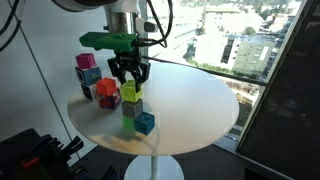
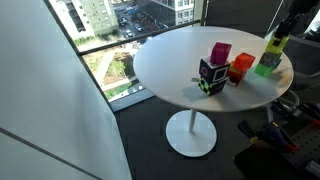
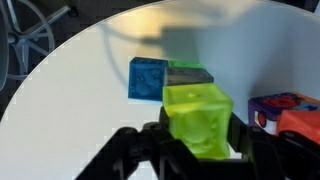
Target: Put the yellow block on the grey block
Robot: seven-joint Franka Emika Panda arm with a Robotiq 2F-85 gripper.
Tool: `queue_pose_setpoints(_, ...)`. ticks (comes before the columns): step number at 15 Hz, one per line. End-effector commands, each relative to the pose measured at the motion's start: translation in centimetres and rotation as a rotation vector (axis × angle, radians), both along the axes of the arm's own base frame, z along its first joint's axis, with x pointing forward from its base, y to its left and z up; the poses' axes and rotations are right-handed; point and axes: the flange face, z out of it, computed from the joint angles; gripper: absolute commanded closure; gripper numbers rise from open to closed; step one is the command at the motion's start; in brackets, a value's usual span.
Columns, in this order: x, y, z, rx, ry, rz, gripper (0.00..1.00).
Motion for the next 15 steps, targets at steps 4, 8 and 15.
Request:
queue_pose_setpoints(4,-0.19,0.04,0.01,-0.024,-0.013,-0.014,0.71)
queue_pose_setpoints(8,-0.16,-0.11,-0.24,-0.023,-0.009,-0.018,0.71)
queue_pose_setpoints(15,-0.18,-0.39,-0.57,-0.023,-0.003,-0.026,0.16)
